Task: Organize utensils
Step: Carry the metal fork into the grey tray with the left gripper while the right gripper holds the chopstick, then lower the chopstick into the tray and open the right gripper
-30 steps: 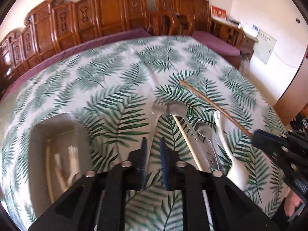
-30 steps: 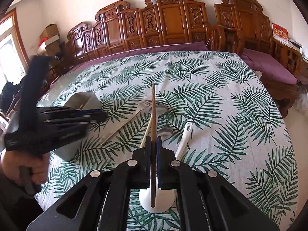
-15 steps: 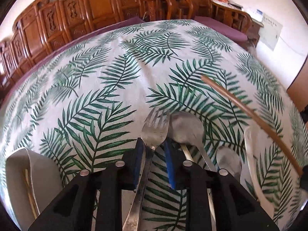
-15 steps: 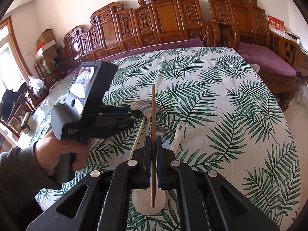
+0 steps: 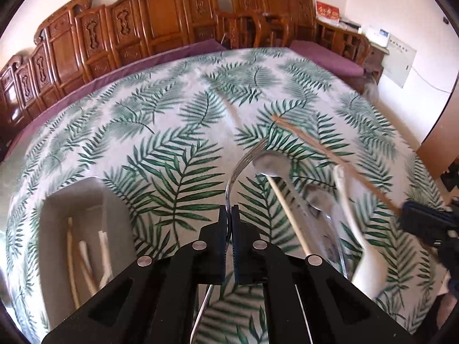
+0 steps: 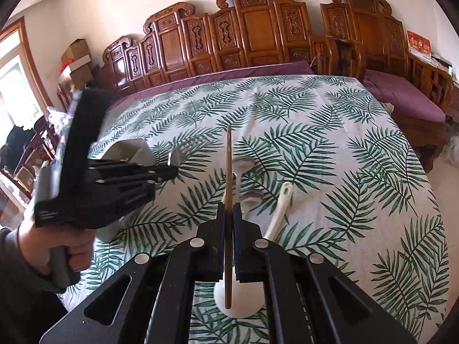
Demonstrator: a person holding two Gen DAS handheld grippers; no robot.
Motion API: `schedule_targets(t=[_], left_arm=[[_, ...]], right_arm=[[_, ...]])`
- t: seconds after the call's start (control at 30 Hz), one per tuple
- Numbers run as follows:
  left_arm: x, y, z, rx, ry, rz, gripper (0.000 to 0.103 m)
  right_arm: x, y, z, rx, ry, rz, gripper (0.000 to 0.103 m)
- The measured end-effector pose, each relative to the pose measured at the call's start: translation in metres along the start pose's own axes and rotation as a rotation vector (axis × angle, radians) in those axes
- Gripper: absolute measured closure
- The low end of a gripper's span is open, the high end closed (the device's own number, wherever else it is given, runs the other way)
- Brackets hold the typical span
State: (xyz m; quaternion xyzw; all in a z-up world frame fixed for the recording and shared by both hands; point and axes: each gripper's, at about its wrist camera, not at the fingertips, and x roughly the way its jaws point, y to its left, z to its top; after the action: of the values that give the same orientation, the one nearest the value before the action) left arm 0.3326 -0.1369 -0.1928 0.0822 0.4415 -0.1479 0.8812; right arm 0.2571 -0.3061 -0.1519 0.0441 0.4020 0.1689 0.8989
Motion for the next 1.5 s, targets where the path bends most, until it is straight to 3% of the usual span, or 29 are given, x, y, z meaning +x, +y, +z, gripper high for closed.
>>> schedule_targets(t=[0.23, 0.5, 0.77, 0.97, 1.23, 1.5], left_arm=[[-0.045, 0.011, -0.001, -0.011, -0.051, 0.009, 0.101], [-0.074, 0.056, -0.006, -0.078, -0.076, 0.044, 0.101], [-0.054, 0.118, -0.018, -0.2, -0.036, 0.078, 0.101], [-0.031, 0.147, -0.036, -0.294, 0.012, 0.045, 0.101], [-0.018, 0.154, -0.043, -0.308, 0.042, 0.047, 0.1], [-0.051, 0.157, -0.051, -0.285, -0.015, 0.061, 0.097]], right_arm=[[-0.007, 0.022, 0.0, -0.035, -0.015, 0.0, 0.097], [-0.013, 0.047, 0.007, -0.055, -0.036, 0.021, 0.097], [-0.002, 0.08, 0.008, -0.094, -0.026, 0.048, 0.097], [0.012, 0.097, 0.001, -0.121, 0.007, 0.055, 0.097], [0.02, 0.102, -0.002, -0.129, 0.026, 0.051, 0.097], [0.018, 0.122, 0.0, -0.14, 0.02, 0.063, 0.097]])
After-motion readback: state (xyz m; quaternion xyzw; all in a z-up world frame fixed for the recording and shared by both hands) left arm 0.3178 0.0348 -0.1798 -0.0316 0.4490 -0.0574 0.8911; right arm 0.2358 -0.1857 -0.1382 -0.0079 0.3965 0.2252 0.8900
